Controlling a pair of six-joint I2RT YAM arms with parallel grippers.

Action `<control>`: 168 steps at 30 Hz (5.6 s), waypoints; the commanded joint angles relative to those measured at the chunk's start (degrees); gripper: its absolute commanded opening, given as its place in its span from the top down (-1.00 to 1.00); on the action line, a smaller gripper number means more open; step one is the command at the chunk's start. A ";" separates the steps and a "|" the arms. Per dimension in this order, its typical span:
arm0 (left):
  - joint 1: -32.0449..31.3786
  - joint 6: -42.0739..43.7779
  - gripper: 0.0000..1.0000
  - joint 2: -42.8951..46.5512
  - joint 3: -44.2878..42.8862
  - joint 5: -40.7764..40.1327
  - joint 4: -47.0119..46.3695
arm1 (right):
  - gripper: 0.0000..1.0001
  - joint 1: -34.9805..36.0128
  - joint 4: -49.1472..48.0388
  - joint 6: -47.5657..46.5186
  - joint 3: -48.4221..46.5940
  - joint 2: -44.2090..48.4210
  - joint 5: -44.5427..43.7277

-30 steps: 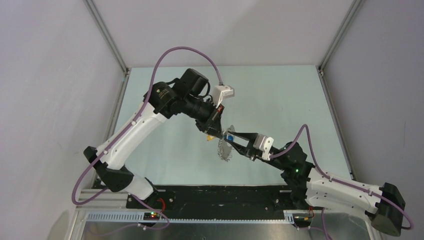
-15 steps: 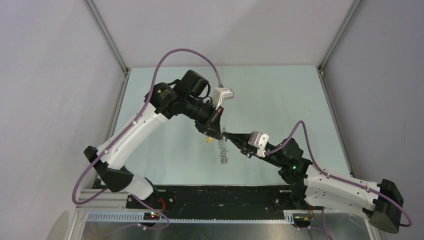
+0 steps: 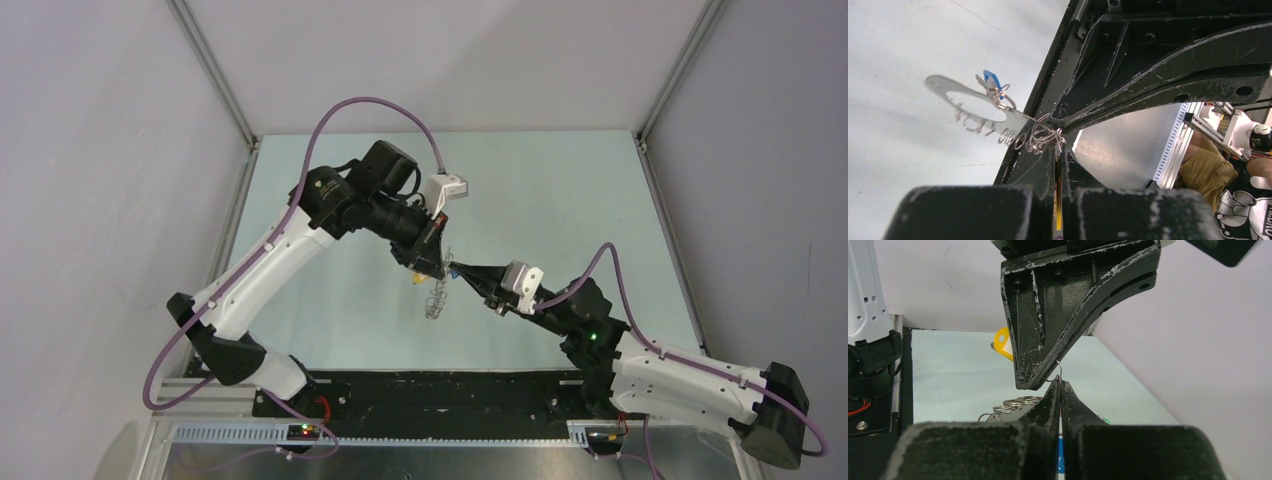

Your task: Remove the keys from the keyring

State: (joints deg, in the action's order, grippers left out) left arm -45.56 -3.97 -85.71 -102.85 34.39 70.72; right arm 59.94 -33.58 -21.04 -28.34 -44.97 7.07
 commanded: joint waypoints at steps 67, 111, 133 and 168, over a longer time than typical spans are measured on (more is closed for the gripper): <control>-0.37 36.15 0.24 28.35 30.63 6.43 -43.16 | 1.00 -4.09 -12.38 17.75 1.27 5.78 6.33; -1.16 31.10 1.00 20.99 30.92 16.93 -43.12 | 1.00 -5.64 -16.03 20.85 0.92 4.66 9.59; -1.72 30.21 -0.16 29.55 32.67 8.11 -43.34 | 1.00 -5.83 -14.13 22.34 1.18 5.15 9.34; -1.69 24.19 0.99 21.42 26.60 12.20 -43.41 | 1.00 -5.88 -14.13 22.70 1.18 4.31 10.81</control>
State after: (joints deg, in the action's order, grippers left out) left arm -47.00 21.34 -64.25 -73.95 45.63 28.40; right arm 54.08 -45.43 1.52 -26.61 -40.93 18.92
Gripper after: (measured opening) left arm 0.011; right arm 0.009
